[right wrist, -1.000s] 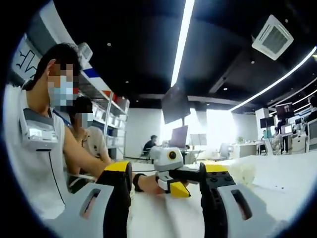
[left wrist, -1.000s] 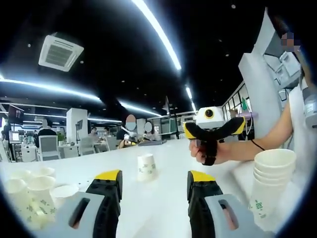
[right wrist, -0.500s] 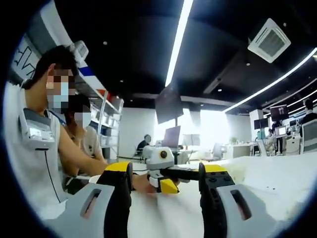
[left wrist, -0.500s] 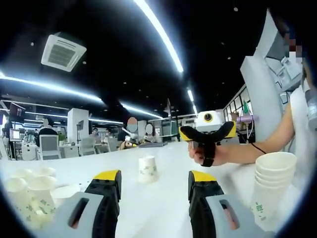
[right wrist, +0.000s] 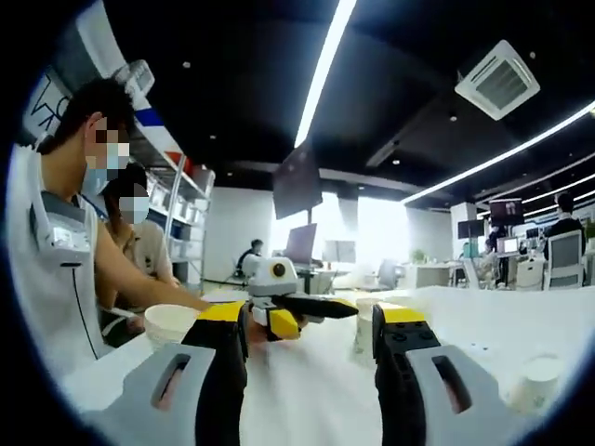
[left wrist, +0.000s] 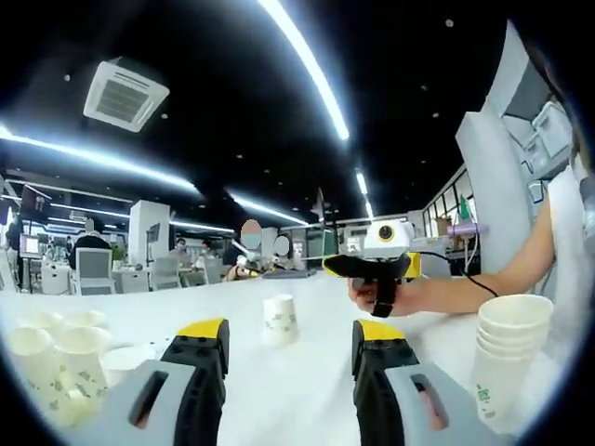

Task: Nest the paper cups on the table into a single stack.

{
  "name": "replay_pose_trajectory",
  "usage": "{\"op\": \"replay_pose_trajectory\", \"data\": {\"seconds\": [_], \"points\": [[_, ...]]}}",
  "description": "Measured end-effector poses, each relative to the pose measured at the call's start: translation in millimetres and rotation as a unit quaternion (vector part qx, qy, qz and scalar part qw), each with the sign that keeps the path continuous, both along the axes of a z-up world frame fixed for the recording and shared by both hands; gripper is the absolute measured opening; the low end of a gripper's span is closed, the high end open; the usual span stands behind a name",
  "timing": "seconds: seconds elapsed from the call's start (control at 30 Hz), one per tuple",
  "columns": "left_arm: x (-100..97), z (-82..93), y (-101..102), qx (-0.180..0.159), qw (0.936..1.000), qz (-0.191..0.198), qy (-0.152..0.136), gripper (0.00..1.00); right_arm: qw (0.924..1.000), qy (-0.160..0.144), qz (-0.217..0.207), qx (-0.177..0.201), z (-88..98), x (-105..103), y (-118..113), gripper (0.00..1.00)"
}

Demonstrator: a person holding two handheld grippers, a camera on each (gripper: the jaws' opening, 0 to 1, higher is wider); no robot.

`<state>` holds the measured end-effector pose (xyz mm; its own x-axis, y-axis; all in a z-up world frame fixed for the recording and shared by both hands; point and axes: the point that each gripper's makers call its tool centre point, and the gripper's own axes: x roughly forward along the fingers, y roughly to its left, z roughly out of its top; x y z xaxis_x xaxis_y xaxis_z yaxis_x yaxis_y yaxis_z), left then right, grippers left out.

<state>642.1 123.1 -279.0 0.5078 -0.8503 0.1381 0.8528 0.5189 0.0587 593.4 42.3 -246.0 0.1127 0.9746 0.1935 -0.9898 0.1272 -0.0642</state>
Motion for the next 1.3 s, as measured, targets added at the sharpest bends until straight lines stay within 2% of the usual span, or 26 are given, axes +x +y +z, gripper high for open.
{"op": "replay_pose_trajectory", "data": {"seconds": [0.27, 0.53, 0.77, 1.0, 1.13, 1.2, 1.23, 1.3], "points": [[1.1, 1.3, 2, -0.005, 1.0, 0.005, 0.002, 0.56, 0.9997, 0.004, -0.022, -0.011, -7.0, 14, -11, 0.56], [5.1, 1.5, 3, -0.008, 0.9999, 0.002, 0.006, 0.56, 0.999, 0.007, -0.043, -0.009, -6.1, 30, -26, 0.56], [3.0, -1.9, -2, -0.008, 0.9998, -0.006, 0.017, 0.54, 0.9986, 0.012, -0.051, -0.009, -9.3, 33, -26, 0.58], [6.3, 11.2, 12, -0.024, 0.9993, 0.028, -0.011, 0.53, 0.9984, 0.016, -0.054, -0.005, -10.4, 33, -26, 0.6], [7.8, 11.5, 15, -0.03, 0.9991, 0.029, -0.006, 0.53, 0.9982, 0.018, -0.057, -0.008, -12.1, 33, -25, 0.61], [6.1, 11.6, 13, -0.024, 0.9992, 0.027, -0.015, 0.51, 0.9982, 0.017, -0.058, -0.007, -11.9, 33, -26, 0.61], [2.8, 13.2, 12, -0.023, 0.9992, 0.024, -0.024, 0.46, 0.9982, 0.017, -0.057, -0.005, -11.4, 33, -26, 0.61], [0.5, 13.2, 11, -0.022, 0.9993, 0.019, -0.022, 0.4, 0.9981, 0.016, -0.059, 0.0, -10.0, 32, -26, 0.61]]}}
